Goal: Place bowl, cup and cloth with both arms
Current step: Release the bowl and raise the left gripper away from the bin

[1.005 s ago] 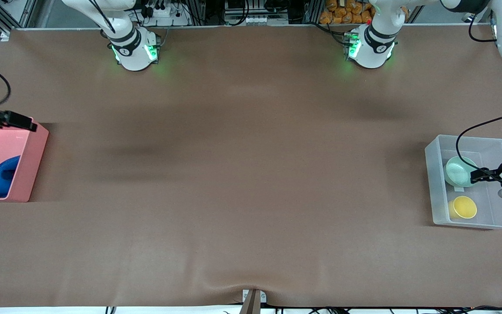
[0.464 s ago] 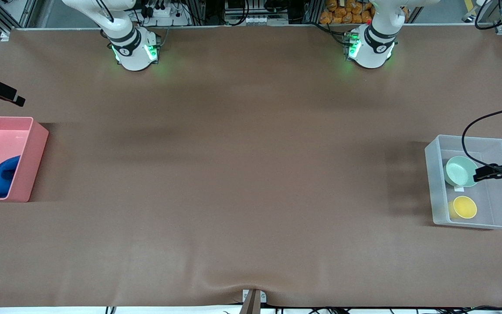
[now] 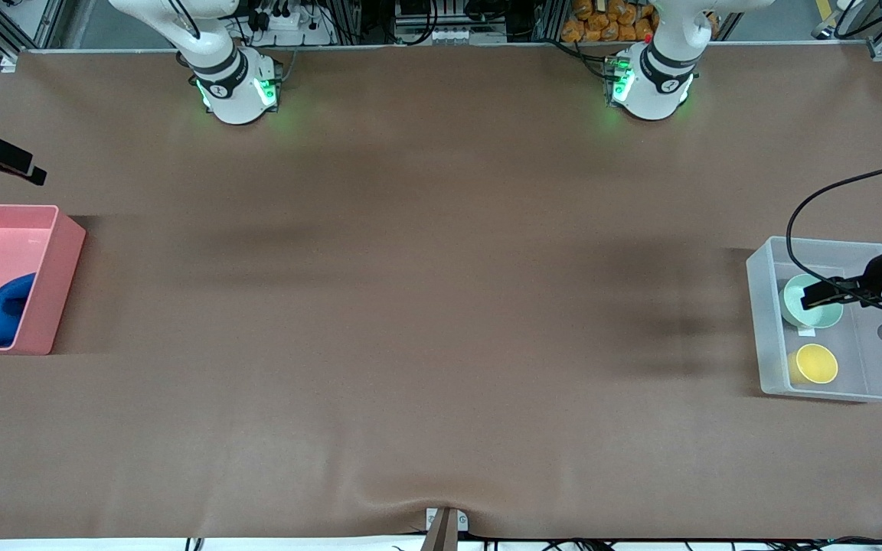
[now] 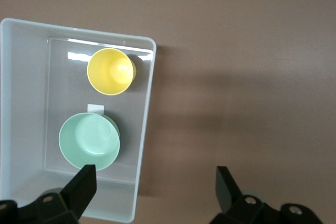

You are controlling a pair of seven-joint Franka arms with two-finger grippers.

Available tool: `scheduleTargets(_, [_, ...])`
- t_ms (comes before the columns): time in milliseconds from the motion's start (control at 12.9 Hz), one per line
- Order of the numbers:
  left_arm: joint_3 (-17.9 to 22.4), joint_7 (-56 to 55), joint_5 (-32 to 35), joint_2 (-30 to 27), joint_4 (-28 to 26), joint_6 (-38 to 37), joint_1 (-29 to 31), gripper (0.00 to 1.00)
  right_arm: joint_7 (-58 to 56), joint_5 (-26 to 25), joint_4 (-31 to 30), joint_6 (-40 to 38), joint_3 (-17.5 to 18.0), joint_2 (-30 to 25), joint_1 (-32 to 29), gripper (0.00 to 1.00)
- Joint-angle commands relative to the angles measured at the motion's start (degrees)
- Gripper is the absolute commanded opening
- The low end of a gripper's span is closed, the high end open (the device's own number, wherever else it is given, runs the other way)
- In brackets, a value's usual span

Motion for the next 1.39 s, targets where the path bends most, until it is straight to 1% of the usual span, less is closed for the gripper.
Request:
scheduleTargets(0, [-1.70, -1.41, 1.33, -4.61, -0.83, -3.79, 0.71, 1.00, -0.80, -1.46, 0.29, -0.14, 2.78, -0.27, -1.11, 1.00])
scheduleTargets(232, [-4.94, -5.17, 0.63, -10.41, -0.83, -7.13, 1.58, 1.00, -2.82, -1.64, 1.87, -0.14, 4.64, 0.44, -3.41, 1.00])
scheduleTargets(309, [-7.39, -8.32, 0.63, -11.64, -0.83, -7.40, 1.59, 1.00, -2.91, -1.64, 2.22, -0.31, 4.73, 0.44, -3.67, 1.00])
scheduleTargets(387, [-9.16, -11.23, 1.15, -13.05, -1.09, -10.02, 1.50, 1.00, -2.91, -1.82, 2.40, -0.23, 4.56, 0.53, -3.06, 1.00])
scheduleTargets(464, [-9.35, -11.25, 1.33, -14.19, -1.62, -11.87, 1.50, 1.00, -2.91, -2.08, 2.31, -0.05, 4.47, 0.53, -2.97, 1.00])
scheduleTargets(696, [-9.44, -10.90, 1.50, -14.47, -1.97, -12.15, 1.59, 1.00, -2.82, -2.08, 2.31, -0.05, 4.38, 0.62, -2.97, 1.00])
scheduleTargets(1005, [-8.82, -11.08, 1.42, -13.24, 1.80, -12.15, 1.68, 1.00, -2.03, -1.38, 2.40, 0.13, 4.38, 0.53, -2.80, 1.00])
scheduleTargets(1314, [-8.91, -8.10, 0.98, -13.06, 2.86, -12.15, 1.68, 1.00, -2.21, -2.17, 3.37, -0.22, 4.38, 1.14, -2.53, 1.00])
